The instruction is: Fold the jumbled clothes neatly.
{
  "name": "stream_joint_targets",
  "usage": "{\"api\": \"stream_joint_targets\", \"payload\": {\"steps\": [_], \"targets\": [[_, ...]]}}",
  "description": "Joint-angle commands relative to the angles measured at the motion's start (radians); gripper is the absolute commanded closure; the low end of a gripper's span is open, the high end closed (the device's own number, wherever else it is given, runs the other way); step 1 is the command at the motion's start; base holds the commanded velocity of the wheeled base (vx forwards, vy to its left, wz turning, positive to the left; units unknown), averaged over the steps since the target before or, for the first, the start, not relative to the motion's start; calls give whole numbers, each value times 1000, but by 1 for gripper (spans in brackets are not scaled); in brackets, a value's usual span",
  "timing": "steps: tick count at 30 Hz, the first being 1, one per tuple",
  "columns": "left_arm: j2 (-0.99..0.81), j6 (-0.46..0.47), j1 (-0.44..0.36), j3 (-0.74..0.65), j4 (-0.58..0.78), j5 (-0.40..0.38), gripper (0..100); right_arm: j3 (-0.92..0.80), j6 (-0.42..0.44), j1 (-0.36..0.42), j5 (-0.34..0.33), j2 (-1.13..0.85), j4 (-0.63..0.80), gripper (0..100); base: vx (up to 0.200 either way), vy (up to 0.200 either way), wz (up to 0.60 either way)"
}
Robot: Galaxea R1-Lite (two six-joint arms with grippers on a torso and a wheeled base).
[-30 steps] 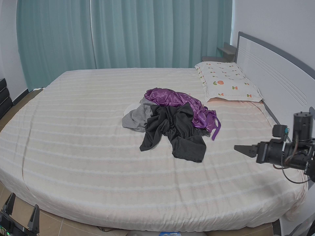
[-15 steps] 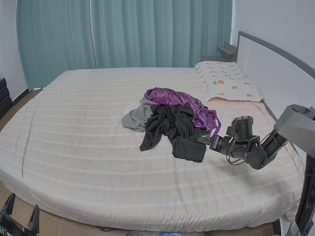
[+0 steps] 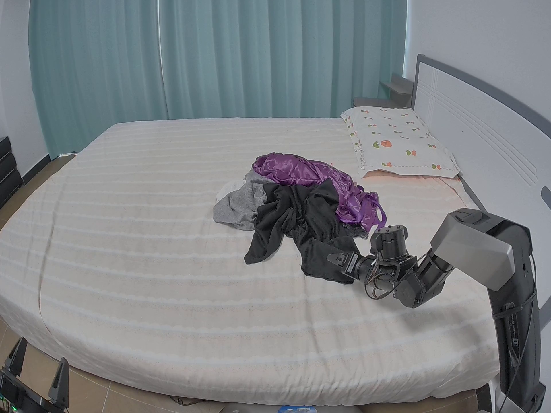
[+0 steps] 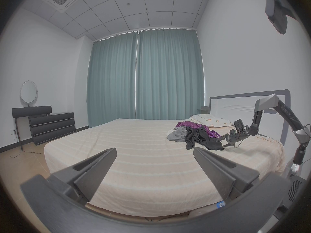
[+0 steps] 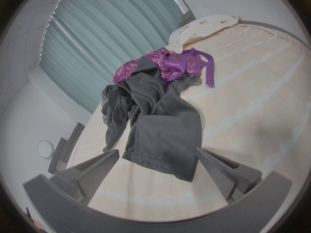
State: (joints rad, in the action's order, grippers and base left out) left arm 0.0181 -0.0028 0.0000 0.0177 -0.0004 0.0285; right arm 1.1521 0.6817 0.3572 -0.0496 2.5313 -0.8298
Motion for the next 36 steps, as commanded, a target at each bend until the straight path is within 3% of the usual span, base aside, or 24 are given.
{"api": "stream_joint_targets", "payload": {"steps": [1,6,11,16,36], "targets": [[-18,0,0,-18,-1,1,0,34,10,5,5,38,6,0,0,0,0],[-18,0,0,-18,0,1,0,52,12,0,17,47,11,0,0,0,0],[-18,0,0,-18,0,1,0,38,-2,-4,89,40,11,0,0,0,0],[-18,0,0,-18,0,1,0,23,-17,-12,114,32,12,0,0,0,0],[-18,0,0,-18,0,1,0,115,-22,25,42,58,167,0,0,0,0]]}}
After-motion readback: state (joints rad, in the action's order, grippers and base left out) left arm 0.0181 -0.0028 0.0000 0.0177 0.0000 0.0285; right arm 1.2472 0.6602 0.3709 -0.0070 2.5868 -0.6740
